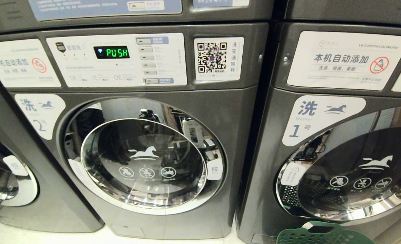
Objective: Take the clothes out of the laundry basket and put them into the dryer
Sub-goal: Take the clothes out of the basket
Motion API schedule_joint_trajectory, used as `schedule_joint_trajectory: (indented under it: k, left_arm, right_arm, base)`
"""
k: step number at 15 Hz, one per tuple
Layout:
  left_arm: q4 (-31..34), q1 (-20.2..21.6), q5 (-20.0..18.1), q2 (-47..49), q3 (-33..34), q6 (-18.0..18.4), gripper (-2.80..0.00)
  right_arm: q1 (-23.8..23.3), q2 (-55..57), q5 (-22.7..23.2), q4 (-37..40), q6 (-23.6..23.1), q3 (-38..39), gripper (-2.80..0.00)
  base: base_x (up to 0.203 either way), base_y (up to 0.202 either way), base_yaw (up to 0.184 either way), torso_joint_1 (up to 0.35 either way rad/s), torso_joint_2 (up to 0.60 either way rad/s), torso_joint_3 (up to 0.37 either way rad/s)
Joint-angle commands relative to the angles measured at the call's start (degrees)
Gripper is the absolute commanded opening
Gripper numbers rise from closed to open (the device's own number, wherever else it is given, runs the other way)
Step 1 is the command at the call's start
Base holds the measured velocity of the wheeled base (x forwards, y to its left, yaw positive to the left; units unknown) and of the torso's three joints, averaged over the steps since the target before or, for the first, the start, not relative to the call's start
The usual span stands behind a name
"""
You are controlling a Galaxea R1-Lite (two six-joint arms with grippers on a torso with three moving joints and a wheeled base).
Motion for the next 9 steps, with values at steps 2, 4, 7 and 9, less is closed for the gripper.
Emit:
schedule_joint_trajectory:
  k: [2,4,7,9]
  left_arm:
    - [0.0,0.08,0.0,-0.11,0.09,-0.04,-2.8]
    - [0.0,0.08,0.0,-0.11,0.09,-0.04,-2.8]
    - [0.0,0.02,0.0,-0.11,0.09,-0.04,-2.8]
    - [0.0,-0.01,0.0,-0.11,0.09,-0.04,-2.8]
  right_arm:
    - [0.0,-0.02,0.05,-0.05,-0.07,1.05,-2.8]
    - [0.0,-0.02,0.05,-0.05,-0.07,1.05,-2.8]
    - [0.0,-0.02,0.05,-0.05,-0.07,1.05,-2.8]
    - [0.0,-0.02,0.05,-0.05,-0.05,1.05,-2.8]
  base:
    - [0.0,0.0,0.0,-0.025,0.44,0.422]
    - [0.0,0.0,0.0,0.005,0.32,0.338]
    - [0.0,0.0,0.0,0.0,0.0,0.0]
    - [0.0,0.0,0.0,0.001,-0.01,0.001]
